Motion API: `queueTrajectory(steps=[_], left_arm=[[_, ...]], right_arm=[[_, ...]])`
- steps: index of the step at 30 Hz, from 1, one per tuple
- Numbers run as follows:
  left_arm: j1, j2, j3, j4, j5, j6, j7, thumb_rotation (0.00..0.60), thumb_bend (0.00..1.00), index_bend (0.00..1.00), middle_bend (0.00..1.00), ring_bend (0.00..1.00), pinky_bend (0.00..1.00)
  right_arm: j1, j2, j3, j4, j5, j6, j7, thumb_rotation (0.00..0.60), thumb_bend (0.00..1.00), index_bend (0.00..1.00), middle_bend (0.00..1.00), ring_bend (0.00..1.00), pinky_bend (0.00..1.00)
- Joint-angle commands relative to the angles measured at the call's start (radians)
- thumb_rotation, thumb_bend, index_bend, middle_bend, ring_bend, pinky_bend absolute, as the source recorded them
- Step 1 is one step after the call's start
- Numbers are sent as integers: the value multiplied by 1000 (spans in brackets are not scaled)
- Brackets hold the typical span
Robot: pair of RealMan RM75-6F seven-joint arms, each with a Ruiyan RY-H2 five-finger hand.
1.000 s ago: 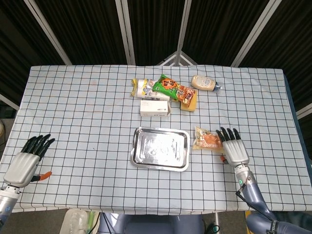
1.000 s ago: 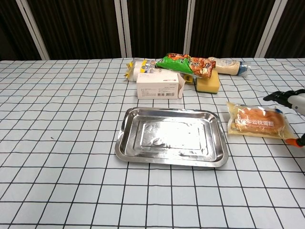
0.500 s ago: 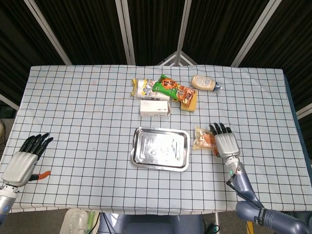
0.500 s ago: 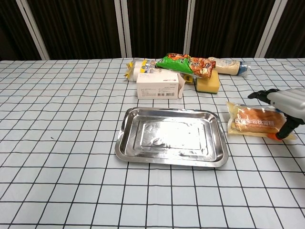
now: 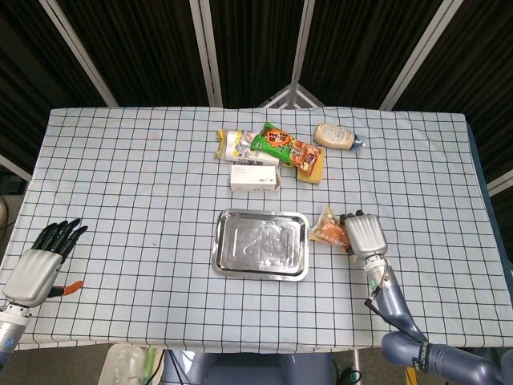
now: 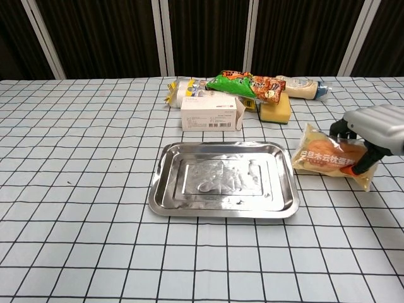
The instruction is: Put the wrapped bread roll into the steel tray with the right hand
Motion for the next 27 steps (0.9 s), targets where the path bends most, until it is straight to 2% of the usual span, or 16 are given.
queueTrajectory(steps=[1,9,17,22,27], left_arm=[[0,0,0,0,0,-1,1,600,64,0,0,0,0],[-3,0,-1,-1,-2,-5,0,600,64,0,0,0,0],[0,8,-1,4,2,5,-22,600,64,0,0,0,0],[-2,6,0,3,7,2,-19,600,64,0,0,0,0],[-3,6,2,0,11,3,-17,600,64,0,0,0,0]], right_arm=[[13,17,0,-73,-14,31,-48,600,330,533,523,390,580],[84,12,20,-259,-24,84,-260,600,330,532,523,390,580],[158,-36,45,-355,56,124,-477,600,329,532,523,391,580],[195,-86,51,-366,101,129,-513,600,330,533,523,392,580],[246,-182,75,-305,167,133,-535,600,329,533,523,392,580]])
